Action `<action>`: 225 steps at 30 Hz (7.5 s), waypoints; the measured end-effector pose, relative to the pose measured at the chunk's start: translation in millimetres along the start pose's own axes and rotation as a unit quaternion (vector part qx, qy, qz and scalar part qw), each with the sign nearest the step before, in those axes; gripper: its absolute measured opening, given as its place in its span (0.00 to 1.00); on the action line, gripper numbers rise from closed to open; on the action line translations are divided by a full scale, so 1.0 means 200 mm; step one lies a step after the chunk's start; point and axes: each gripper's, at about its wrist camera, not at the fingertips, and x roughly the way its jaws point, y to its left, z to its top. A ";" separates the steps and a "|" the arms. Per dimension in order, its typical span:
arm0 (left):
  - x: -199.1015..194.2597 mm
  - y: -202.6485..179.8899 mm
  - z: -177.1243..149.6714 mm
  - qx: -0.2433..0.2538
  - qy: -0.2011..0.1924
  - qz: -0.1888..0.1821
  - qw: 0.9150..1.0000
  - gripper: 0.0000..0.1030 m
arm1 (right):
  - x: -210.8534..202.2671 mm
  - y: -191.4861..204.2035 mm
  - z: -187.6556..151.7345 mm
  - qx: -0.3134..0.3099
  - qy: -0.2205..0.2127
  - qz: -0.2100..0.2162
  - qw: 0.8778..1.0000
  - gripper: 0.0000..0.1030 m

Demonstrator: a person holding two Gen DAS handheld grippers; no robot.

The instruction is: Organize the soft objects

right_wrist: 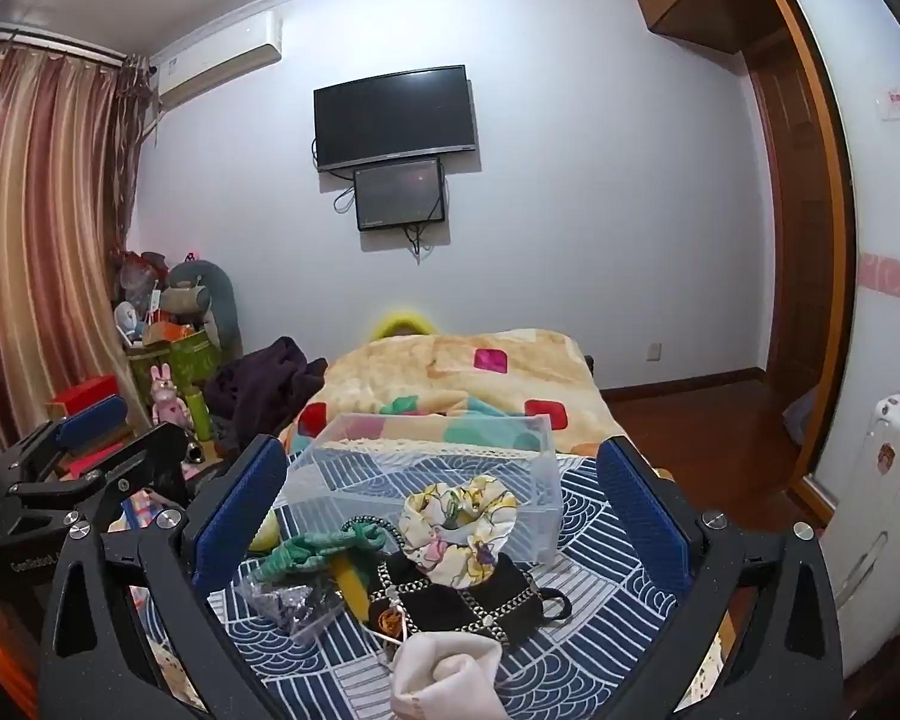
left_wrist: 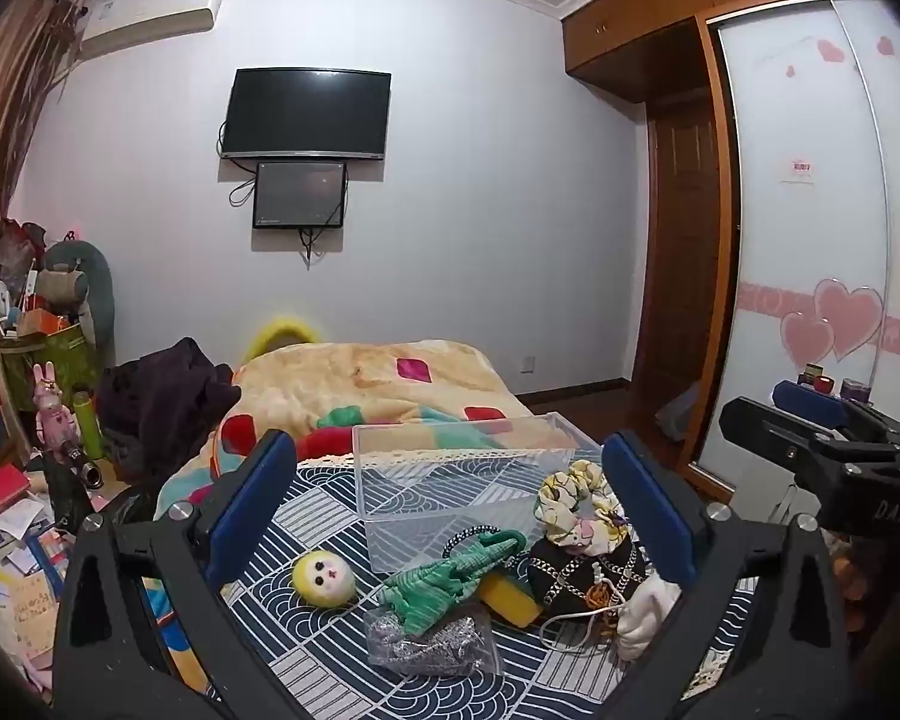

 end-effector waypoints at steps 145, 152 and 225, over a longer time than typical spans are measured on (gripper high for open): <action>0.47 0.27 -0.16 -0.059 0.119 0.010 0.991 0.42 | 0.37 -0.17 -0.10 0.022 0.113 0.011 0.993 0.07; 0.54 0.21 -0.07 -0.047 0.114 -0.011 0.992 0.42 | 0.48 -0.22 -0.14 0.021 0.164 0.010 0.986 0.33; 0.49 0.03 -0.08 0.067 0.160 -0.012 0.985 0.98 | 0.38 -0.17 0.08 -0.019 0.106 -0.004 0.994 0.97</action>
